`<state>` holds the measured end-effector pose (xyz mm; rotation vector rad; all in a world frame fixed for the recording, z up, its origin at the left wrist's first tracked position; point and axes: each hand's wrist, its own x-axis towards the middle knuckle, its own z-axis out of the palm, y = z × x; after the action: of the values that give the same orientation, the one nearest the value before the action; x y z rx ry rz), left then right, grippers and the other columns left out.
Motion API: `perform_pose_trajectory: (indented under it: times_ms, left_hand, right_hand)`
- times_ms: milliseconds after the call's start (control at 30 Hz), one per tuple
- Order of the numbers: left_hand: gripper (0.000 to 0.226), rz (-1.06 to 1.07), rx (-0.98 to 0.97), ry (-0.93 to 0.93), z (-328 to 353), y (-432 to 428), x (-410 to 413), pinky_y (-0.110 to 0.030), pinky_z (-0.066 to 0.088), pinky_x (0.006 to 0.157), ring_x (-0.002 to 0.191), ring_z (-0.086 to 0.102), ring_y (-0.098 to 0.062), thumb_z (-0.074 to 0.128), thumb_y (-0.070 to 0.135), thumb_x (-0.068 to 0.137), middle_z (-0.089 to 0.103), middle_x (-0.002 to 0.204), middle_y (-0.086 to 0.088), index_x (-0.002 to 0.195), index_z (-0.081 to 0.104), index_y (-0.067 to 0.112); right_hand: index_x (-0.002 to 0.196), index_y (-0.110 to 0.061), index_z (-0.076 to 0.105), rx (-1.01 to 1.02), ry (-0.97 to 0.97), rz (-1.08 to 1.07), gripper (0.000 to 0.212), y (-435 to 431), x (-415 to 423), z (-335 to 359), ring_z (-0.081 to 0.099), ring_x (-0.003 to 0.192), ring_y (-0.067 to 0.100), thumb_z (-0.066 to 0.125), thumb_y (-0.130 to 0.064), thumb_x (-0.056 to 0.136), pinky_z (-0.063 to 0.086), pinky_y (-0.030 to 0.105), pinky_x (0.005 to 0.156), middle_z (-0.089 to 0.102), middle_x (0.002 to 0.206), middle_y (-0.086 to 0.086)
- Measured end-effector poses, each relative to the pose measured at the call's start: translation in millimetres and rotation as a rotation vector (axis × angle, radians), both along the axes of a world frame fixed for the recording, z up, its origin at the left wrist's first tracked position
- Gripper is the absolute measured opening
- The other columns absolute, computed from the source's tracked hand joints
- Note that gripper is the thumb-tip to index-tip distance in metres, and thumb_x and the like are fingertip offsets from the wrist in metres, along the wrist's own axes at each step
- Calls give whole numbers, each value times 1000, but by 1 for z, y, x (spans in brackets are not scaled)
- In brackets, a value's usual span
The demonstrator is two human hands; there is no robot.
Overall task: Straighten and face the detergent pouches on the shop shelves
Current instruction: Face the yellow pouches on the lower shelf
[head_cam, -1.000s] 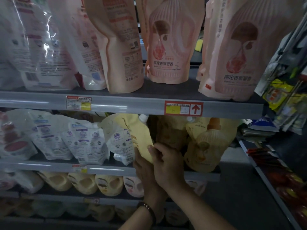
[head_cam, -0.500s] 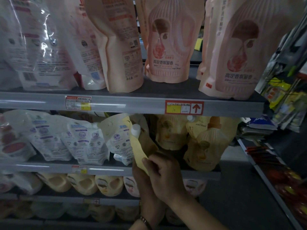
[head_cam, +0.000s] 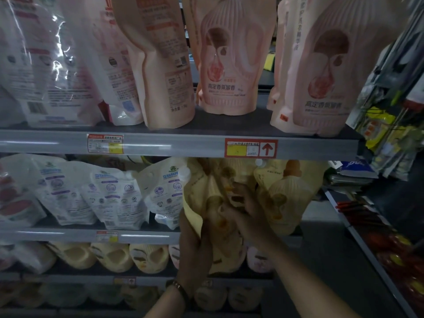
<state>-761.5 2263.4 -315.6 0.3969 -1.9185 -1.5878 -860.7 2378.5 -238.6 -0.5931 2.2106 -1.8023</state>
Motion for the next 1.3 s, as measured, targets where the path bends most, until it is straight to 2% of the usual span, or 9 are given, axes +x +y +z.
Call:
perform_pose_trajectory:
  times_ms: [133,233,433,533,667,833,1033,1200,1300]
  left_hand:
    - [73,-54,30,-51,32,-37,-6,-53,40,123,150,44,-12,58,53,99,48,160,14,163,28,36]
    - [77,-141,83,-66,24,-37,0,-55,39,122,150,44,-15,61,65,95,48,160,11,161,30,44]
    - [53,-301,22,-51,36,-49,-5,-33,44,115,143,49,-8,56,32,104,55,148,22,144,40,64]
    - [60,-371,44,-91,35,-60,-11,-36,42,117,147,47,-11,56,35,105,53,156,16,160,35,42]
    - [28,-349,89,-145,39,-71,-21,-31,57,99,126,68,-22,54,32,109,75,126,4,133,63,20]
    - [34,-315,66,-254,47,-85,-41,-55,63,87,106,76,-26,50,59,101,80,107,-1,105,74,35]
    - [25,-276,-23,-298,61,-81,-66,-6,48,67,81,68,14,45,26,114,74,85,17,101,65,31]
    - [23,-240,112,-308,52,-81,-76,-48,63,89,99,76,-16,51,35,111,80,99,6,106,71,25]
    - [23,-200,159,-289,46,-79,-78,-60,61,93,100,76,-22,53,34,111,80,101,0,106,73,23]
  right_hand:
    - [147,-26,58,39,-304,173,73,8,-38,5,64,126,15,87,-38,81,53,29,102,67,137,-3]
    - [143,-29,64,41,-401,237,82,13,-49,1,66,127,18,94,-45,68,50,44,114,72,135,-4]
    - [133,-25,71,9,-362,169,56,16,-47,-6,70,120,18,90,-34,80,58,40,103,74,131,-2]
    - [131,-27,70,9,-331,57,57,15,-41,-6,70,116,14,92,-35,79,59,32,95,74,126,-7]
    - [120,-23,73,8,-150,-50,47,9,-40,-4,73,108,13,94,-21,78,60,29,89,79,111,-10]
    - [114,-24,71,-1,-22,-185,50,-3,-37,-6,74,94,2,98,-22,72,60,22,78,79,104,-11]
    - [116,-39,68,18,110,-222,57,-1,-40,-9,72,99,-2,98,-36,67,62,33,83,77,108,-18]
    - [104,-32,67,88,113,-312,54,0,-45,-8,71,89,3,99,-43,62,60,34,75,76,97,-13]
    - [90,-30,62,127,143,-372,49,1,-47,-8,69,79,5,101,-39,61,53,29,63,72,86,-11]
